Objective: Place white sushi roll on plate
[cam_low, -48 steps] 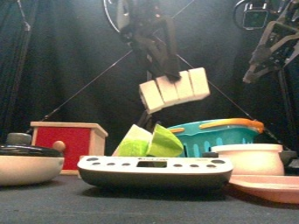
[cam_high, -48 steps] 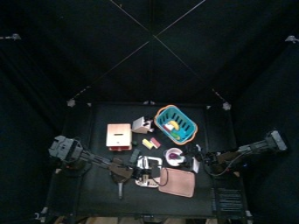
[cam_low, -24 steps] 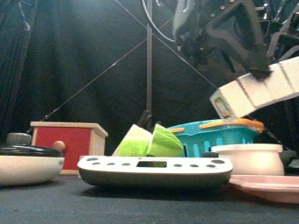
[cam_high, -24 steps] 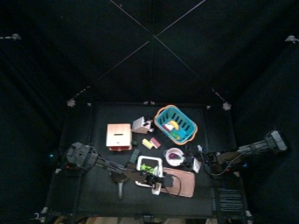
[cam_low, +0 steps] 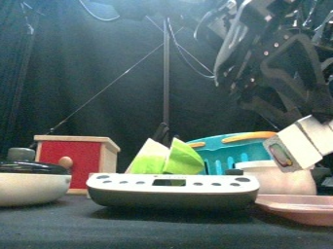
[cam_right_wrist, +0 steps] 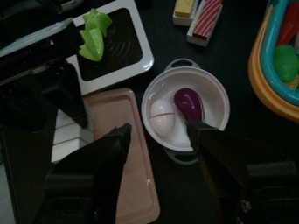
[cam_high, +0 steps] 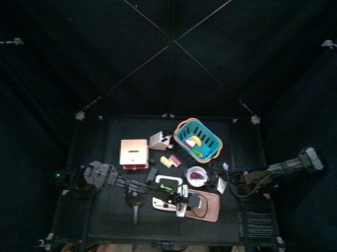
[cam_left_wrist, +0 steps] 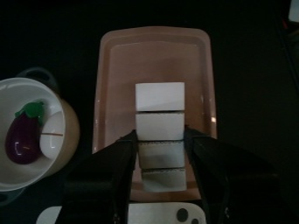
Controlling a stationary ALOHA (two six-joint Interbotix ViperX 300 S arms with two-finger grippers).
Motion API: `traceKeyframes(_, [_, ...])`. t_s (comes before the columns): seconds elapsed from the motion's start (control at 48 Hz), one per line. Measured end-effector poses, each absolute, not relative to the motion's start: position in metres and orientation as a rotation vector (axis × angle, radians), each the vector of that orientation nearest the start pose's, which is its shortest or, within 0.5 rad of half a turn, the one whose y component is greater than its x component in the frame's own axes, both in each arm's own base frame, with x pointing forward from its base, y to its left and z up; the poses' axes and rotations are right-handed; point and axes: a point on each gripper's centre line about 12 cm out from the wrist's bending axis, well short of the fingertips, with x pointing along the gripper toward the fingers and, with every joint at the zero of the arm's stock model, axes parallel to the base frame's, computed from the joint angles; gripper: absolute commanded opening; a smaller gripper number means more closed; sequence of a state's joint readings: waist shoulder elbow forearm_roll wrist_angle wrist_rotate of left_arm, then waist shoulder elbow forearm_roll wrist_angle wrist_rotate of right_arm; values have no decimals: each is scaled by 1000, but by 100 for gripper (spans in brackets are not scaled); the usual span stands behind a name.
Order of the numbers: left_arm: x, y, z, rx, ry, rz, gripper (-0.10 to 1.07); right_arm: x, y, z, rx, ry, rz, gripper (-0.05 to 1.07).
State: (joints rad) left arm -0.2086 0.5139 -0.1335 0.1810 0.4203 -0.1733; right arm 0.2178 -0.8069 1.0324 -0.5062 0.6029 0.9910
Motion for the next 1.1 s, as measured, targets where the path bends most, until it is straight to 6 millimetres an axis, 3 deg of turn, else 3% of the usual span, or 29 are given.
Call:
traceKeyframes(0.229, [554, -102, 151, 103, 793, -117, 70, 202, 11, 230, 344, 709, -267, 88])
traceKeyframes(0.792, [559, -102, 141, 133, 796, -128, 78, 203, 10, 230, 344, 706, -273, 88])
traceKeyframes(1.104, [559, -102, 141, 128, 795, -128, 94, 204, 10, 227, 342, 719, -277, 88])
